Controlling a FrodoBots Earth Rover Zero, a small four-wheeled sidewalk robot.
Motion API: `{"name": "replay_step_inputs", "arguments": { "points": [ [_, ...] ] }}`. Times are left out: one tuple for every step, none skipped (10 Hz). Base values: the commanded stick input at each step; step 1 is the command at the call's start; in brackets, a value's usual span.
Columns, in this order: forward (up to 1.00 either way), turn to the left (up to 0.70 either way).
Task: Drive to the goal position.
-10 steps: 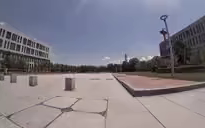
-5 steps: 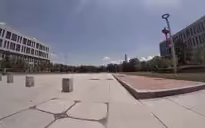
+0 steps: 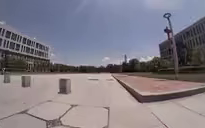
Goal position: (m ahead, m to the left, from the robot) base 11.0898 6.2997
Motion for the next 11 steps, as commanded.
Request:
{"name": "replay_step_inputs", "arguments": {
  "points": [
    [0.50, 0.00],
    [0.50, 0.00],
    [0.50, 0.00],
    [0.50, 0.00],
    [0.50, 0.00],
    [0.50, 0.00],
    [0.50, 0.00],
    [0.50, 0.00],
    [0.50, 0.00],
    [0.50, 0.00],
    [0.50, 0.00]
  ]
}}
